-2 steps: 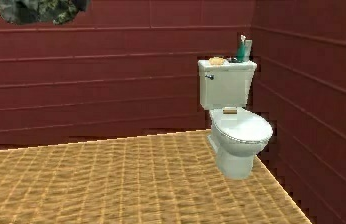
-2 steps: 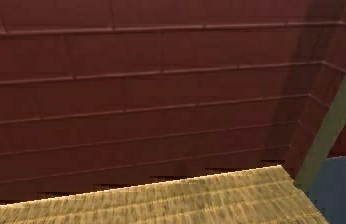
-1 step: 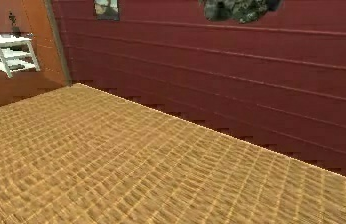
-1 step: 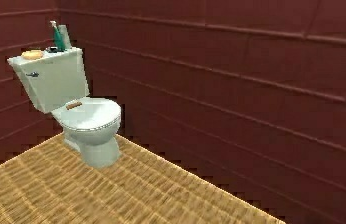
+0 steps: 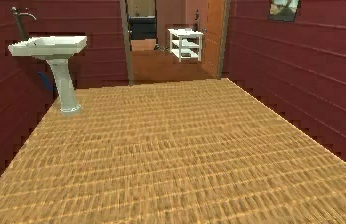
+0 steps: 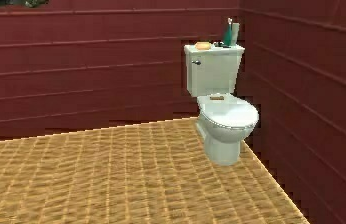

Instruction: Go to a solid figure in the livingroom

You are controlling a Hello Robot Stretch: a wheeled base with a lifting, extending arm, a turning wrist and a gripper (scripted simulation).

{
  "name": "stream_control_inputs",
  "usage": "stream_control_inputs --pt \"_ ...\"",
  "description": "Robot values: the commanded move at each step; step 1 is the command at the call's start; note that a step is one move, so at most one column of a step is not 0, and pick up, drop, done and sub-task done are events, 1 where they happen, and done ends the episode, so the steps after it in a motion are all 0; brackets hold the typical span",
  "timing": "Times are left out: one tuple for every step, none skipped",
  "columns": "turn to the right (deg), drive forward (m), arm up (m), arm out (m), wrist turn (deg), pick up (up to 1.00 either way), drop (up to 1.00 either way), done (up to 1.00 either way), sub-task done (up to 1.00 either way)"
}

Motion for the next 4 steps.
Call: stream_control_inputs --pt "0.0 1.00 0.00 0.00 0.0 0.00 0.00 0.00 0.00" --pt "0.0 1.00 0.00 0.00 0.0 0.00 0.00 0.00 0.00" --pt "0.0 1.00 0.00 0.00 0.0 0.00 0.00 0.00 0.00" --pt "0.0 1.00 0.00 0.00 0.0 0.00 0.00 0.00 0.00"
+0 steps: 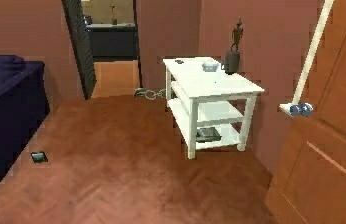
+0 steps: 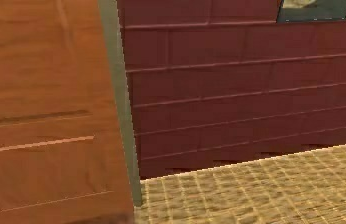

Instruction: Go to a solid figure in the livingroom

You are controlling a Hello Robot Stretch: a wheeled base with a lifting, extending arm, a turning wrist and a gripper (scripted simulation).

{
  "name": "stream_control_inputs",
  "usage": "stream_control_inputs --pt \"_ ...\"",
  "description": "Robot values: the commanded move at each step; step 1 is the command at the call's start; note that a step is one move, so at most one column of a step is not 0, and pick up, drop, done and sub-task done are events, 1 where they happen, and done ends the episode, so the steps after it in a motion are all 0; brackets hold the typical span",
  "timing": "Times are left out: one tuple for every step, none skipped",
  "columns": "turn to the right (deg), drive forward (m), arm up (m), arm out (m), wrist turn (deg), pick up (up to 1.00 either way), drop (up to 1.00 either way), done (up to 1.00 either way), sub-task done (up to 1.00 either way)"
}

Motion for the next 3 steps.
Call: stream_control_inputs --pt "0.0 0.85 0.00 0.00 0.0 0.00 0.00 0.00 0.00" --pt "24.0 0.00 0.00 0.00 0.0 0.00 0.00 0.00 0.00" --pt "0.0 0.00 0.00 0.00 0.0 0.00 0.00 1.00 0.00"
